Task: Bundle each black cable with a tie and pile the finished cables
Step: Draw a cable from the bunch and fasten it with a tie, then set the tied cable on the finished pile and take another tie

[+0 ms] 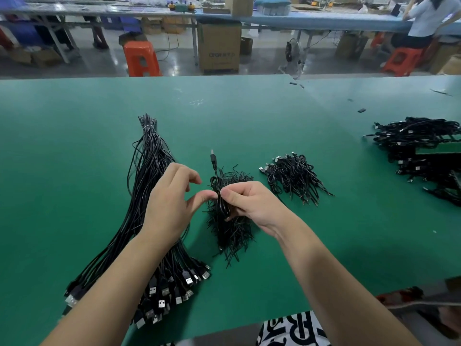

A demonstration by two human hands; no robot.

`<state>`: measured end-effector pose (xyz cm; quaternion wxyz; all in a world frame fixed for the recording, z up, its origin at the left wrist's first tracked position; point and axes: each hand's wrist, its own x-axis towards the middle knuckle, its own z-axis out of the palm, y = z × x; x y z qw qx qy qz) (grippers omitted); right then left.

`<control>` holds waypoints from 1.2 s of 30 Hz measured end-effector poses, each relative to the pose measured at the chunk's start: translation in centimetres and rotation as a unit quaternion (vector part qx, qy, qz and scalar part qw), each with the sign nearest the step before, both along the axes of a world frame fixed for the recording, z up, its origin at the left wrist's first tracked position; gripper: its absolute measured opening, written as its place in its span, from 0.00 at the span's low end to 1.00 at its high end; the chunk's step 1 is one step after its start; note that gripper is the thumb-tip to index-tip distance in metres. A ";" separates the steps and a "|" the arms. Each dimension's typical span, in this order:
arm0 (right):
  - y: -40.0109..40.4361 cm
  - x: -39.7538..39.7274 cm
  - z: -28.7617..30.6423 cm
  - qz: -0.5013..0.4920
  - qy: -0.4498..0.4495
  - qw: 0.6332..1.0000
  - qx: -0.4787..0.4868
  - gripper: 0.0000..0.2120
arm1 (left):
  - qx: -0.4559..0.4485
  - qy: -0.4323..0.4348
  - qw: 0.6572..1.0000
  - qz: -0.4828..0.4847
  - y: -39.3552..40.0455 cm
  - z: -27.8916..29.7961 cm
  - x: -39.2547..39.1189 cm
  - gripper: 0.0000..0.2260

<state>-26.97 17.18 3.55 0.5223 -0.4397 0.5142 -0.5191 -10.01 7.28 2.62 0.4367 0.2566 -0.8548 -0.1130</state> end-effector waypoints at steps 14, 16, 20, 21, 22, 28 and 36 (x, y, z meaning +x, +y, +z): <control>-4.2 -13.9 -0.9 -0.223 0.616 0.701 0.282 0.19 | 0.163 -0.258 0.915 0.263 -6.4 -12.0 2.8 0.17; -5.3 -15.4 -1.7 -0.219 0.636 0.677 0.298 0.21 | 0.152 -0.262 0.915 0.266 -6.5 -12.3 2.7 0.16; -7.1 -16.8 -3.2 -0.202 0.648 0.665 0.311 0.22 | 0.131 -0.261 0.916 0.274 -6.7 -12.7 2.7 0.15; -7.3 -16.9 -3.8 -0.196 0.659 0.657 0.310 0.22 | 0.124 -0.259 0.917 0.276 -6.6 -12.8 2.7 0.15; -7.5 -17.0 -4.5 -0.189 0.677 0.643 0.303 0.21 | 0.117 -0.259 0.917 0.278 -6.6 -12.9 2.6 0.15; -7.2 -17.4 -7.0 -0.168 0.746 0.587 0.268 0.18 | 0.093 -0.260 0.918 0.285 -6.5 -13.2 2.6 0.15; -8.2 -14.4 -7.0 -0.132 0.722 0.622 0.273 0.31 | 0.096 -0.252 0.920 0.285 -6.4 -13.2 2.5 0.15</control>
